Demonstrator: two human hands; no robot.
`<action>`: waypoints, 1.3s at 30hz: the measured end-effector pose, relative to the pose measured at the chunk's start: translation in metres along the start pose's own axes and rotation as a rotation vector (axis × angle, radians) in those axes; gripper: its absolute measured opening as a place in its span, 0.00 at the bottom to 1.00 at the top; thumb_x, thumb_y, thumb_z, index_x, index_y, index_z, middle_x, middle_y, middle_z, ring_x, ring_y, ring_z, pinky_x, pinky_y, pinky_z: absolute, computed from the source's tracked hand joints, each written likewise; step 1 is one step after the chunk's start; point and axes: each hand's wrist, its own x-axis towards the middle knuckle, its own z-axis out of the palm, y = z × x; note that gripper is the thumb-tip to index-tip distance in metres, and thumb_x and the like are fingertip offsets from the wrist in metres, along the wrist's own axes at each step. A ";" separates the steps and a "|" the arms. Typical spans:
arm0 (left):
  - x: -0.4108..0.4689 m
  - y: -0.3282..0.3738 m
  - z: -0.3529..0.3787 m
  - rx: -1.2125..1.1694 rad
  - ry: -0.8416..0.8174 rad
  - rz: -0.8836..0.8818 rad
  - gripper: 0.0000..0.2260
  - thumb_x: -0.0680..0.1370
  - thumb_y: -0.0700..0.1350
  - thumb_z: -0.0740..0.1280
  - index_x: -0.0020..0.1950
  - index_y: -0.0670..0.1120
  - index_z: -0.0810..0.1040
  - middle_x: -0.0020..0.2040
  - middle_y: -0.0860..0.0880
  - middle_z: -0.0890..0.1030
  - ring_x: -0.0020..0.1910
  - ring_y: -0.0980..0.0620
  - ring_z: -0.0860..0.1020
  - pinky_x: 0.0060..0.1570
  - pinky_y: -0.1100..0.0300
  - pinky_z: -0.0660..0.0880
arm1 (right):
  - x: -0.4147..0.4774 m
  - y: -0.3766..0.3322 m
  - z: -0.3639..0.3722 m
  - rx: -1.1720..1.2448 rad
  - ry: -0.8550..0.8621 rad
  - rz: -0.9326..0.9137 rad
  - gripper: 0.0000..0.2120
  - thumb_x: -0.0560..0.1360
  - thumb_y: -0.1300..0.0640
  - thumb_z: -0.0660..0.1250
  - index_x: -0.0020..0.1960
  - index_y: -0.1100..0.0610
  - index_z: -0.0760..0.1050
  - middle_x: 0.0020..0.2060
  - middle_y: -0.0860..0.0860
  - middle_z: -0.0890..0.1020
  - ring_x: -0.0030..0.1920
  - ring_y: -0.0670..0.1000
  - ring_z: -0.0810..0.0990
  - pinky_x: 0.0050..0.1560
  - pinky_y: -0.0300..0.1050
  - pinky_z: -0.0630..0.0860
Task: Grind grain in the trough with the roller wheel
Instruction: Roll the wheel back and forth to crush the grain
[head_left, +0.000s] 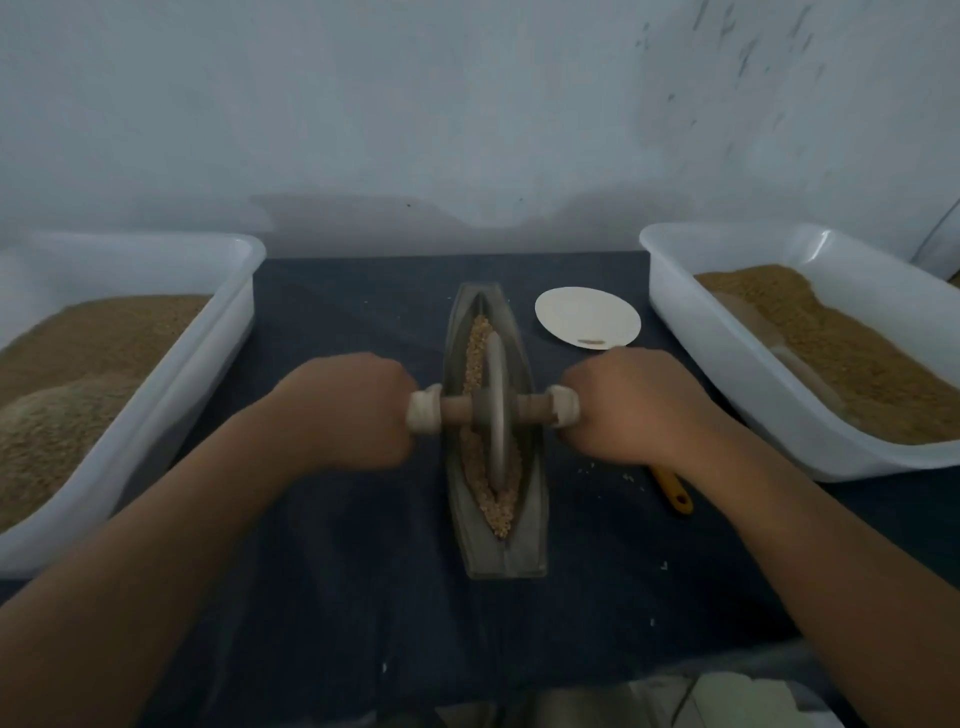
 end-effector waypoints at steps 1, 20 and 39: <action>0.010 0.001 -0.003 0.016 0.019 -0.016 0.09 0.67 0.56 0.66 0.34 0.51 0.76 0.30 0.55 0.78 0.30 0.56 0.77 0.30 0.60 0.70 | 0.012 -0.001 0.000 0.001 -0.015 0.025 0.12 0.71 0.42 0.63 0.33 0.48 0.72 0.28 0.45 0.76 0.30 0.47 0.75 0.29 0.44 0.68; 0.032 0.003 -0.007 0.051 0.151 -0.099 0.10 0.72 0.56 0.67 0.36 0.51 0.76 0.34 0.53 0.78 0.34 0.50 0.78 0.36 0.56 0.77 | 0.043 -0.004 0.008 -0.080 0.106 0.084 0.12 0.74 0.47 0.65 0.35 0.50 0.70 0.31 0.47 0.75 0.30 0.49 0.72 0.30 0.43 0.61; 0.062 0.004 -0.026 0.160 0.197 -0.112 0.10 0.74 0.56 0.67 0.42 0.50 0.79 0.38 0.52 0.79 0.37 0.47 0.79 0.39 0.54 0.75 | 0.067 -0.004 0.005 -0.020 0.097 0.181 0.10 0.74 0.49 0.62 0.37 0.51 0.74 0.34 0.48 0.78 0.36 0.54 0.78 0.38 0.47 0.76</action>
